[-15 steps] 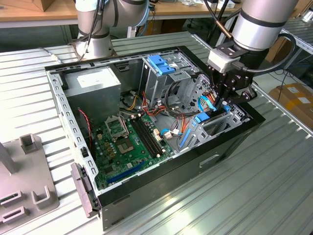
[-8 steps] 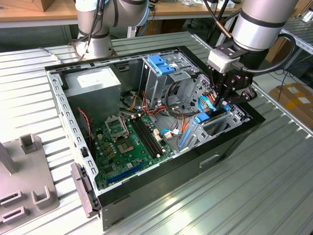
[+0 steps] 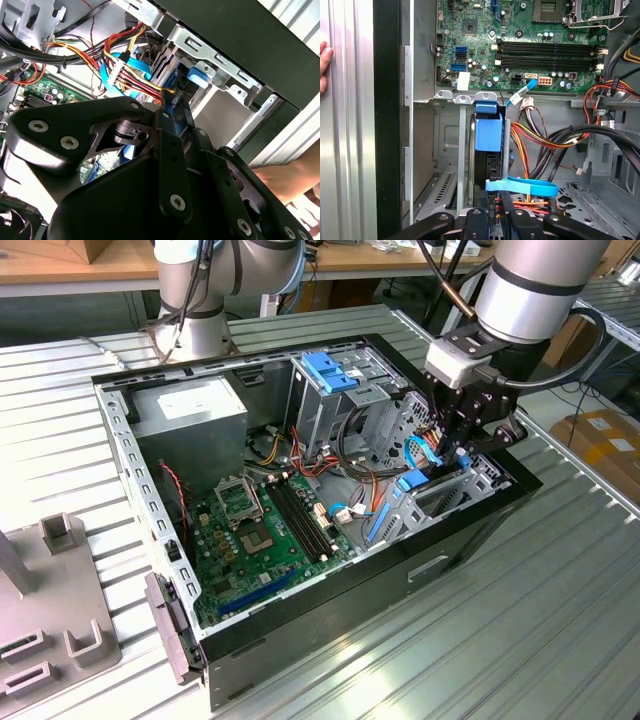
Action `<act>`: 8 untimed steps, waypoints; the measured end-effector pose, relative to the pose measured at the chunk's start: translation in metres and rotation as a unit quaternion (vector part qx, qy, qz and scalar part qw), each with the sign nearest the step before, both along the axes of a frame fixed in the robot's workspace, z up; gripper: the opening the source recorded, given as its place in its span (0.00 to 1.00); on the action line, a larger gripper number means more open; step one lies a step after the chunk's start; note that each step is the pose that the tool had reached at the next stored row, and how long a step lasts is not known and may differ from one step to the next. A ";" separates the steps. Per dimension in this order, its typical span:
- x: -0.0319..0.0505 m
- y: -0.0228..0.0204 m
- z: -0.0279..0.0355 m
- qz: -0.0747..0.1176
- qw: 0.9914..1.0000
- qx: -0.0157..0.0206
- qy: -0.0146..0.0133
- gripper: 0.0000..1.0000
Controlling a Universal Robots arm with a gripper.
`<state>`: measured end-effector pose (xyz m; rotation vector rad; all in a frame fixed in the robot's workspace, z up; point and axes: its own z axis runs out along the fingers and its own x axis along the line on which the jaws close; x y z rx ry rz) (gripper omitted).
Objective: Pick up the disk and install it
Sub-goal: 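Insert the second disk wire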
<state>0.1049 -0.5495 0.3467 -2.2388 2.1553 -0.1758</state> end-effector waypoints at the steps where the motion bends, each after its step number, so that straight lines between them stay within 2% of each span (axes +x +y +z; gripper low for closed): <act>1: 0.0002 0.0000 0.0002 0.000 1.000 0.000 0.000 0.24; 3: 0.0003 0.0000 0.0003 -0.001 1.000 0.000 0.000 0.24; 5: 0.0003 0.0001 0.0039 -0.001 1.000 0.000 0.000 0.24; 8: 0.0003 0.0001 0.0053 -0.001 1.000 0.000 0.000 0.24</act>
